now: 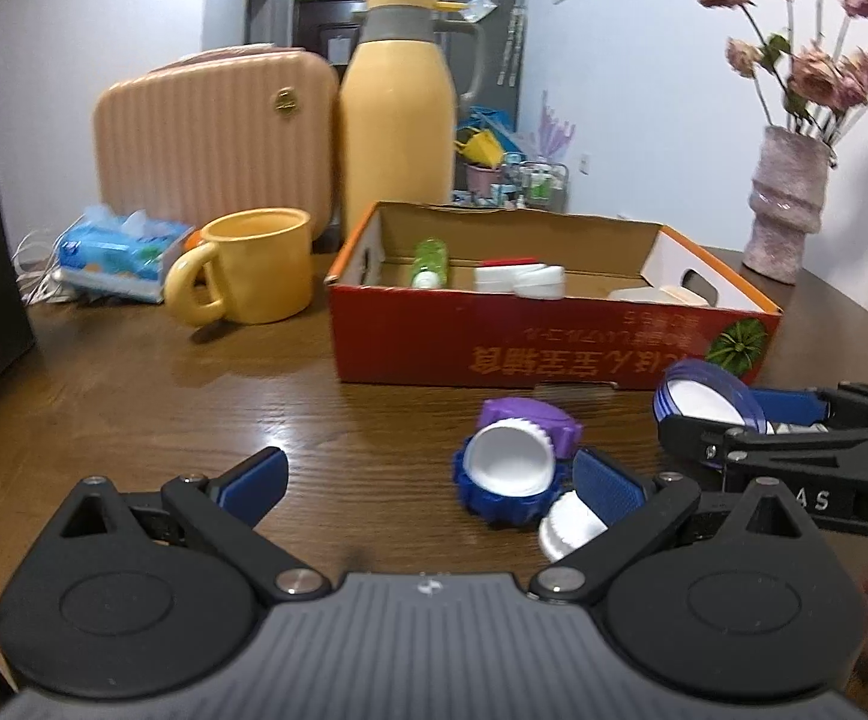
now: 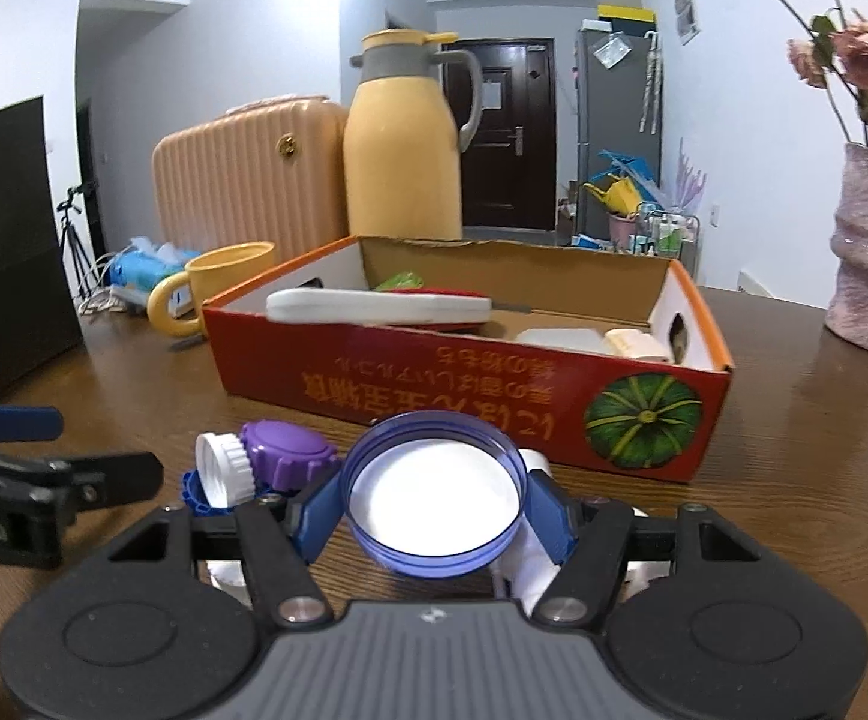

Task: Organize rigid objects
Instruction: 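Grasp the white cap with the left gripper while the right gripper grasps the blue-rimmed lid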

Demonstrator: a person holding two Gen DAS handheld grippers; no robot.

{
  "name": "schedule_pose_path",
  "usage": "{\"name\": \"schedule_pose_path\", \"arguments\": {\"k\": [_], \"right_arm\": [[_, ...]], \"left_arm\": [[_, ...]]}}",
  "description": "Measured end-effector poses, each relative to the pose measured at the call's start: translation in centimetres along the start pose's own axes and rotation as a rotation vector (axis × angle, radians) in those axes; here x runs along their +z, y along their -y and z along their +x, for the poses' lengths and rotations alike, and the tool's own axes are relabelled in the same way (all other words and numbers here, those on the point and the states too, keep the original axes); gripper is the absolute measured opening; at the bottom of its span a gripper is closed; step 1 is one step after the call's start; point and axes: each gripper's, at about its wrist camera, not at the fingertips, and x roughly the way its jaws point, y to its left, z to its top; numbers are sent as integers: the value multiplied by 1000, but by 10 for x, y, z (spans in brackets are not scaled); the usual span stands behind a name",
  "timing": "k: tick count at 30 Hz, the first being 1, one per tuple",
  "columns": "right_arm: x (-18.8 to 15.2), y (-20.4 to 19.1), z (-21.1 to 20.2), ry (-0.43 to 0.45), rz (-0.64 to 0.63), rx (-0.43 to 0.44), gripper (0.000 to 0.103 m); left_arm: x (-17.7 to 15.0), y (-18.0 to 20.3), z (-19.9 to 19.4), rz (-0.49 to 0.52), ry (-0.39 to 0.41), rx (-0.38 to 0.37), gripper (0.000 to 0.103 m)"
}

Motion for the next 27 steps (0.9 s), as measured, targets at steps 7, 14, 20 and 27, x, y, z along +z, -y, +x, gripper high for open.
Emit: {"name": "schedule_pose_path", "arguments": {"k": [7,14,20,27], "right_arm": [[-3,11,-10,19,26,-17,65],[-5,22,-17,34,47,-36,65],[-7,25,-21,42,53,-42,65],[-7,23,-21,41,47,-41,65]], "left_arm": [[3,21,7,85,15,-8,103],[8,31,22,132,16,-24,93],[9,29,35,118,-10,-60,74],[9,31,41,132,-11,-100,48]]}}
